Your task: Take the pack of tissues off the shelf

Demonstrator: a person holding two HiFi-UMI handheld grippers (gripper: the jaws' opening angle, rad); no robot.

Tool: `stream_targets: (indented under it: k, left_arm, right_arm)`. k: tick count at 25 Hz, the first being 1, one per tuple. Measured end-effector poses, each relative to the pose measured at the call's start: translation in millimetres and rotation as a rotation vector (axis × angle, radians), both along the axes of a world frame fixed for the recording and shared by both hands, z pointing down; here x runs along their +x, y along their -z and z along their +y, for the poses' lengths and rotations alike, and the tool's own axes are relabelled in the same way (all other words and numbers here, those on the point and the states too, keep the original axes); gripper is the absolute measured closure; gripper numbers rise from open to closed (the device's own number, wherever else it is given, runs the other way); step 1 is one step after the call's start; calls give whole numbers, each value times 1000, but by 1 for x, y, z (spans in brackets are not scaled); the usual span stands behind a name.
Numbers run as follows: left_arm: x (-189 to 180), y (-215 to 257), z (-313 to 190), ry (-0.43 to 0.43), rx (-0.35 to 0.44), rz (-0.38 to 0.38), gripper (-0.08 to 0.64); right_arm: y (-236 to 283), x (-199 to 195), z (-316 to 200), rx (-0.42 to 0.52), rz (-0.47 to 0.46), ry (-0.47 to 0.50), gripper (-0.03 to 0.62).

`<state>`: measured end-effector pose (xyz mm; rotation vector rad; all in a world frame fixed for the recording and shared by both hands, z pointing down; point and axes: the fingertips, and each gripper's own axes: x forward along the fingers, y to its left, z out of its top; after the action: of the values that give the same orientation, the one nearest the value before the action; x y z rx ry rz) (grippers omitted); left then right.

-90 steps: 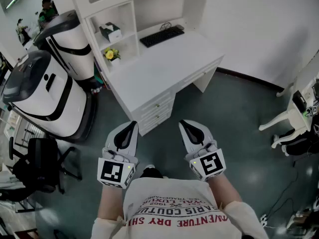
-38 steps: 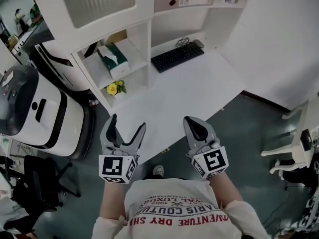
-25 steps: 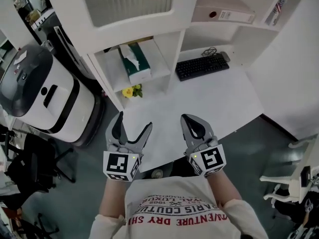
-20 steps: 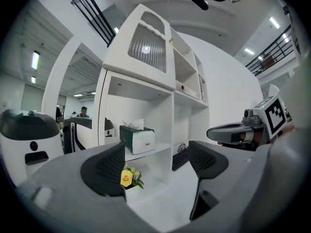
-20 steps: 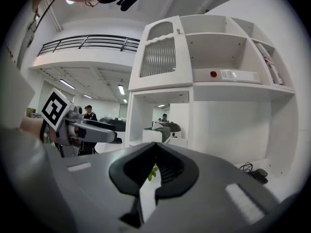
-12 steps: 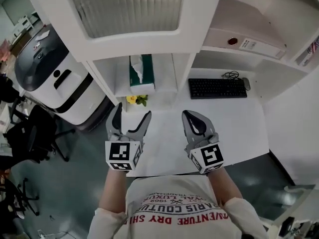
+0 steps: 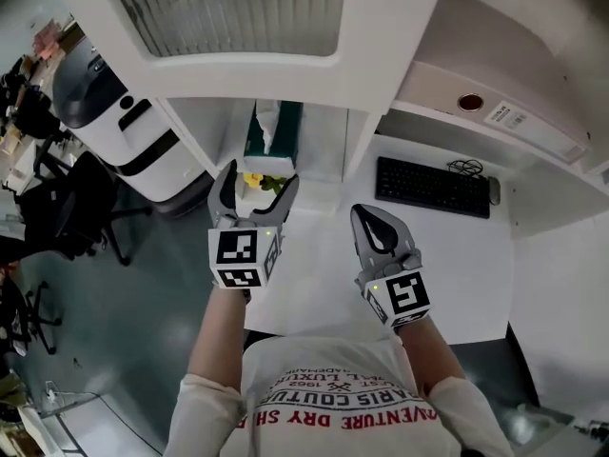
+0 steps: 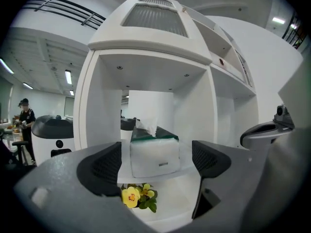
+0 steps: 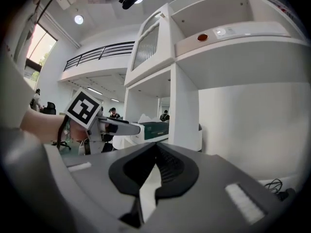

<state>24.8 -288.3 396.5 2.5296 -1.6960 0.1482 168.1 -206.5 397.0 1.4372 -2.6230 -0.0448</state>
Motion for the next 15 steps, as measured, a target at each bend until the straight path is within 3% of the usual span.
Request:
stream_targets:
  k: [6,15]
  left_arm:
    - [12,-3,-31,58,-21,-46,72]
    - [15,-17,-66,121,-84,-62,74]
  right_arm:
    - [-4,7,-18,-13,-9,39,592]
    - [-16,17,-40,-51,-7,48,592]
